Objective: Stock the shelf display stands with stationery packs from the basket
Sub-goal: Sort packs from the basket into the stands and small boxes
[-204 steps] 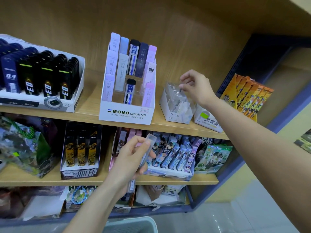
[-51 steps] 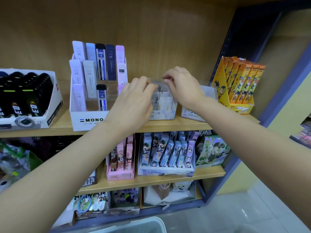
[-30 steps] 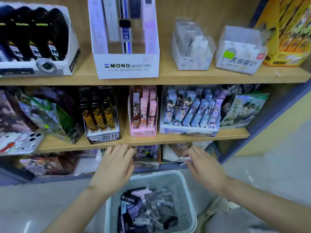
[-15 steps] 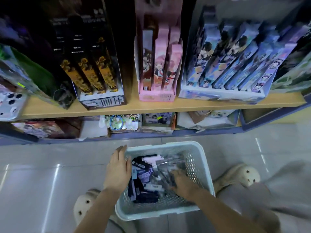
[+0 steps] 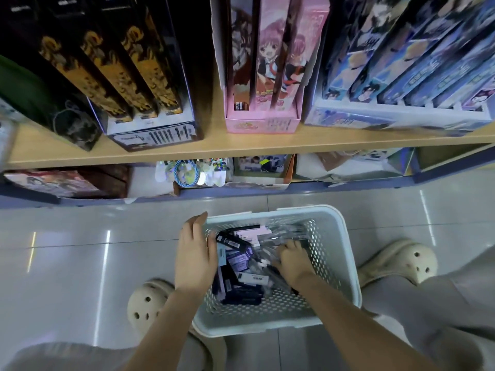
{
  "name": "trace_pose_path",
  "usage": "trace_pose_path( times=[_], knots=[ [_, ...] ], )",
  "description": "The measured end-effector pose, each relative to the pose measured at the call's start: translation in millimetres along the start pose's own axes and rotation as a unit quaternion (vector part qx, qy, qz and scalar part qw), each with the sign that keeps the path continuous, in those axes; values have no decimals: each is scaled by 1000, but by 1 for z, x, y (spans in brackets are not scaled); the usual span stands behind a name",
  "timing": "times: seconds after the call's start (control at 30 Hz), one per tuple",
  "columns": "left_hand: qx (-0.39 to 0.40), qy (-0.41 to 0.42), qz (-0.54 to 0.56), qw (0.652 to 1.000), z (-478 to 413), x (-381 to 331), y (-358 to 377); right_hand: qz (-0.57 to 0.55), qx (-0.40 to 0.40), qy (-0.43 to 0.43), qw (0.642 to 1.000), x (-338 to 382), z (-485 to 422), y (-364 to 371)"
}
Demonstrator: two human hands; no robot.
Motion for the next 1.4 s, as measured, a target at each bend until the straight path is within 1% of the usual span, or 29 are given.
trace_pose_path(
  times=[0.1,0.2,0.27,0.33,0.37,0.4,0.47,0.5,0.57,0.6,0.67,0.73,0.77,0.83,0.9,0.97,1.03,1.1,1.23,1.4],
  knots=[
    [-1,1,-4,1000,1,-1,0,1,-8,-21,1000,-5,2,-1],
    [-44,2,-8,999,3,-4,-1,-39,-45,-41,997,-1,14,-10],
    [-80,6,27,996,11,-15,-2,-121,-93,-50,987,4,24,-24],
    [-83,-7,97,992,26,-33,2,-234,-135,-58,961,15,37,-40],
    [-64,-45,149,986,34,-43,7,-294,-149,-64,942,22,43,-47],
    [-33,-102,207,972,40,-52,11,-341,-164,-71,923,30,47,-54],
    [75,-222,301,924,45,-66,24,-394,-190,-84,895,42,54,-60],
    [137,-260,326,898,46,-70,29,-420,-194,-91,882,48,56,-63],
    [230,-294,378,847,47,-73,40,-452,-167,-121,868,62,60,-66],
    [249,-305,409,823,48,-72,44,-448,-153,-142,870,68,61,-67],
    [225,-328,443,803,48,-67,46,-417,-121,-177,883,74,64,-66],
    [192,-354,435,806,43,-59,41,-357,-111,-193,907,67,63,-67],
    [179,-361,427,809,40,-56,38,-324,-131,-190,918,59,60,-68],
    [156,-371,425,811,35,-50,34,-283,-175,-148,931,36,49,-68],
    [144,-383,419,810,34,-46,34,-264,-181,-98,942,11,33,-65],
    [143,-389,408,813,35,-42,37,-223,-141,-74,962,-10,18,-58],
    [147,-393,402,814,36,-38,40,-175,-89,-76,978,-21,7,-48],
    [152,-399,398,812,37,-34,44,-140,-61,-82,985,-24,0,-40],
    [151,-399,401,811,37,-29,50,-86,-42,-69,993,-24,-7,-30],
    [155,-398,393,814,37,-27,53,-56,-31,-72,995,-22,-14,-29]
  ],
)
Point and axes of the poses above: each hand's wrist, its own z-axis away from the middle knuckle, its own y-axis out of the palm, x = y × z, the point moved 2 cm from there along -z, towards the middle knuckle, and after that the axes turned 12 degrees about -y, right-handed, at the moved point
